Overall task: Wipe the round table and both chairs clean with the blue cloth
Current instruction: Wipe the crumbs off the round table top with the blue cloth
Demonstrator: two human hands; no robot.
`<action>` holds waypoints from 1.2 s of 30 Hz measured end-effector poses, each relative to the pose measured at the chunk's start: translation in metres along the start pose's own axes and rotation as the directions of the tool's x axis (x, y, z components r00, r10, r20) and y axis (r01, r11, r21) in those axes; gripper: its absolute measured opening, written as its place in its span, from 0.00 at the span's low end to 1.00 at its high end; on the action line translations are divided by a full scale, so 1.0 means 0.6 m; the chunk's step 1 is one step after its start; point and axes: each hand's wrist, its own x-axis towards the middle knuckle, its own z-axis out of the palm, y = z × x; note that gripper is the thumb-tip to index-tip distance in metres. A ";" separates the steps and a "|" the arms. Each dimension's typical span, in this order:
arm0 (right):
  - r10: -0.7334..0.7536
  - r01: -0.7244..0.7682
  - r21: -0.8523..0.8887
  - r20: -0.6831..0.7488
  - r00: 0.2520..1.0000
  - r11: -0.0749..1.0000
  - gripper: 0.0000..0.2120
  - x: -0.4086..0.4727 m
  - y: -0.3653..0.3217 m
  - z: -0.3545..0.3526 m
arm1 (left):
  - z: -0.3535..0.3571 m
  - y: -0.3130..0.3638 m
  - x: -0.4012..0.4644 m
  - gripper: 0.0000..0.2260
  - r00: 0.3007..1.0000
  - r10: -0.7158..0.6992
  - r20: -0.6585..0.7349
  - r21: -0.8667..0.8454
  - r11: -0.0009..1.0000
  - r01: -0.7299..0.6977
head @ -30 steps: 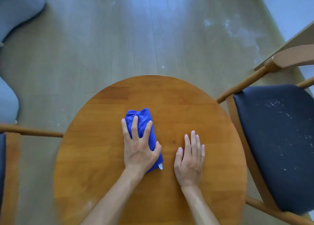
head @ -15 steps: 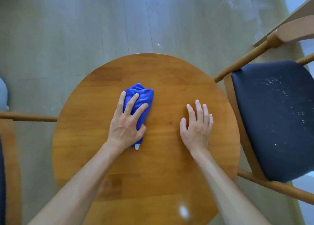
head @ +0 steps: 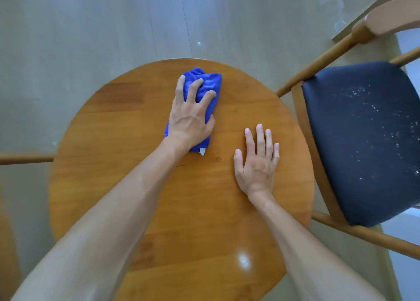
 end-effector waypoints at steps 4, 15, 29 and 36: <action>-0.008 0.008 0.018 -0.004 1.000 1.000 0.27 0.000 -0.001 -0.001 | -0.039 -0.119 -0.038 0.19 0.999 0.020 -0.037 0.006 1.000 -0.020; 0.003 -0.004 0.020 0.015 1.000 1.000 0.25 -0.001 -0.007 -0.010 | -0.024 -0.004 -0.070 0.17 0.981 -0.189 -0.049 0.013 0.982 0.190; 0.022 -0.023 0.035 0.020 1.000 0.999 0.25 0.000 -0.010 -0.014 | -0.095 -0.209 -0.206 0.15 0.833 -0.531 -0.158 -0.066 0.847 0.527; 0.016 -0.016 0.011 0.008 1.000 1.000 0.24 0.001 -0.007 -0.007 | -0.002 0.055 -0.042 0.20 0.941 -0.332 -0.062 0.049 0.941 0.335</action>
